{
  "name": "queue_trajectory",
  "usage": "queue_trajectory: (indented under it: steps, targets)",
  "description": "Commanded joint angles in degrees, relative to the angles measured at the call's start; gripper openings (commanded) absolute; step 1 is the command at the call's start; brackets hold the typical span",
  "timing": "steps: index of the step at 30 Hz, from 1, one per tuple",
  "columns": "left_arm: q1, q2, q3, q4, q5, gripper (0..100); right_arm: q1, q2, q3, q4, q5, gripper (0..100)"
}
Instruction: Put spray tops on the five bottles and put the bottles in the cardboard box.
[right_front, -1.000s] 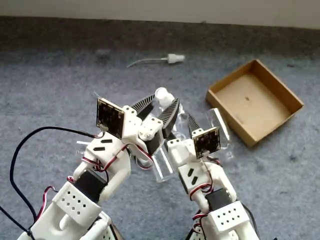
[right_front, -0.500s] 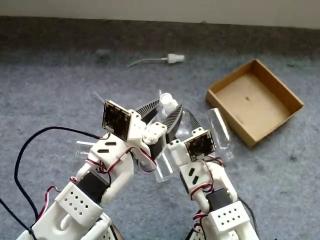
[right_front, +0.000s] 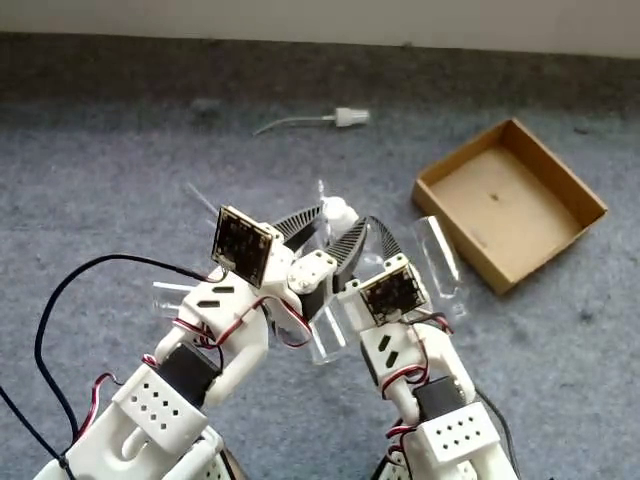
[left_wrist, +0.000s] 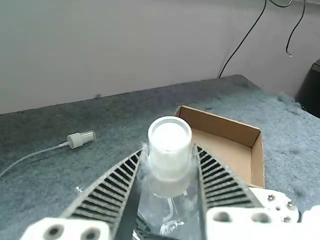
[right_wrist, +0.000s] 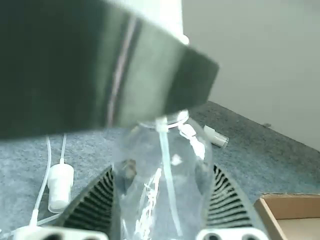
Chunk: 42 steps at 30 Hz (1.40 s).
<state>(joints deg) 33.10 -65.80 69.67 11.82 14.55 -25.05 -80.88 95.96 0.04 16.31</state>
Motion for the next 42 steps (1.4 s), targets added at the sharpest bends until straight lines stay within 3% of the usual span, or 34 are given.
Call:
queue_trajectory:
  steps: [1, 12, 22, 25, 30, 38, 42]
  targets:
    - [1.4, -0.7, 0.6, 1.1, 0.0, 18, 1.0, -0.7, 7.7, 0.0, -1.1, 7.0]
    - [1.2, -1.3, 0.2, 1.1, -0.2, 19, 1.1, -0.6, 7.7, 0.0, -2.5, 7.0]
    - [-3.5, -1.3, -0.4, 1.3, -0.1, 19, 1.1, -0.7, 7.8, 2.8, -2.6, 7.0]
    - [-3.5, -1.4, -0.9, 4.0, -0.1, 19, 1.1, -0.7, 7.9, 2.8, -3.1, 7.0]
    - [-3.5, -1.4, -0.9, 6.2, -0.2, 19, 1.3, -0.7, 7.9, 2.8, -9.9, 7.0]
    - [-3.5, -8.0, -0.5, 6.5, -0.3, 19, 1.3, -0.7, 7.9, 2.8, -9.7, 7.0]
    - [-3.6, -13.3, -1.5, 13.8, -0.3, 19, 1.4, -0.7, 7.9, 2.8, -9.9, 7.0]
